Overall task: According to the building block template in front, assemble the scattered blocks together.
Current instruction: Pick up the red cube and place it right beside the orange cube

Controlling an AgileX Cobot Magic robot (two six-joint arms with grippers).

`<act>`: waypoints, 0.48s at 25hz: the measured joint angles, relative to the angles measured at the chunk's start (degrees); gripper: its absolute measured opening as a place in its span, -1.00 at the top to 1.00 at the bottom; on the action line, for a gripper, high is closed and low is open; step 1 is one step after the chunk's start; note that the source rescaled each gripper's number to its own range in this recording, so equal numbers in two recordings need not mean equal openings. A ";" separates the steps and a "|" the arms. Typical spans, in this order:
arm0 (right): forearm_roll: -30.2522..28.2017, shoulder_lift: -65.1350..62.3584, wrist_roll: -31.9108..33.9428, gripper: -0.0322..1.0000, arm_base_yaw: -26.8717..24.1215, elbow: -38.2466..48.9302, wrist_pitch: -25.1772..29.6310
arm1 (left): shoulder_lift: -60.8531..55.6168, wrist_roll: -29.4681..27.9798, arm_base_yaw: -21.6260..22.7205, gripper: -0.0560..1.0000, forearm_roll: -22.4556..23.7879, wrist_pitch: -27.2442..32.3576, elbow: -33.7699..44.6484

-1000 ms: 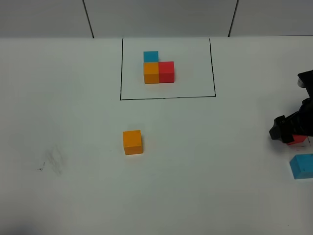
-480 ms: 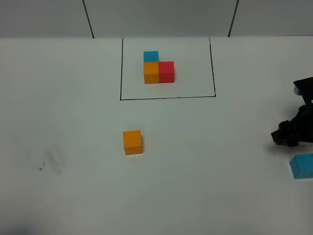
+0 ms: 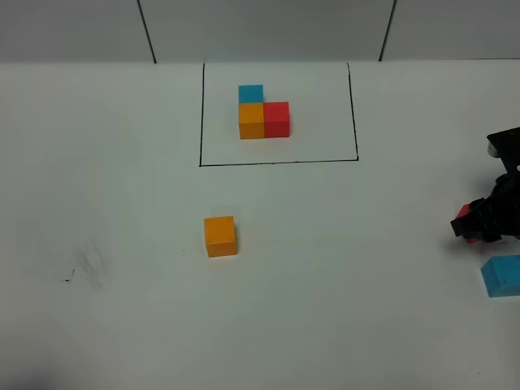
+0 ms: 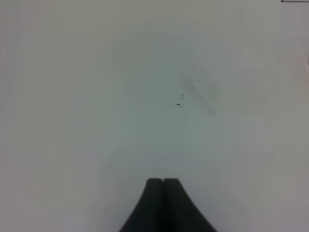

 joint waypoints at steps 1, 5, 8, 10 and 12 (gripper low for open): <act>0.00 0.00 -0.75 0.03 0.00 0.00 -0.07 | 0.00 0.00 0.00 0.89 0.00 0.00 0.00; 0.00 0.00 -1.55 0.03 0.00 0.00 -0.12 | 0.00 0.00 0.00 0.89 0.00 0.00 0.00; 0.22 0.00 -1.55 0.03 0.00 0.00 0.20 | 0.00 0.00 0.00 0.89 0.00 0.00 0.00; 0.44 0.00 -1.55 0.03 0.00 0.00 0.64 | 0.00 0.00 0.00 0.89 0.00 0.00 0.00; 0.44 0.00 -1.55 0.03 0.00 0.00 0.90 | 0.00 0.00 0.00 0.89 0.00 0.00 0.00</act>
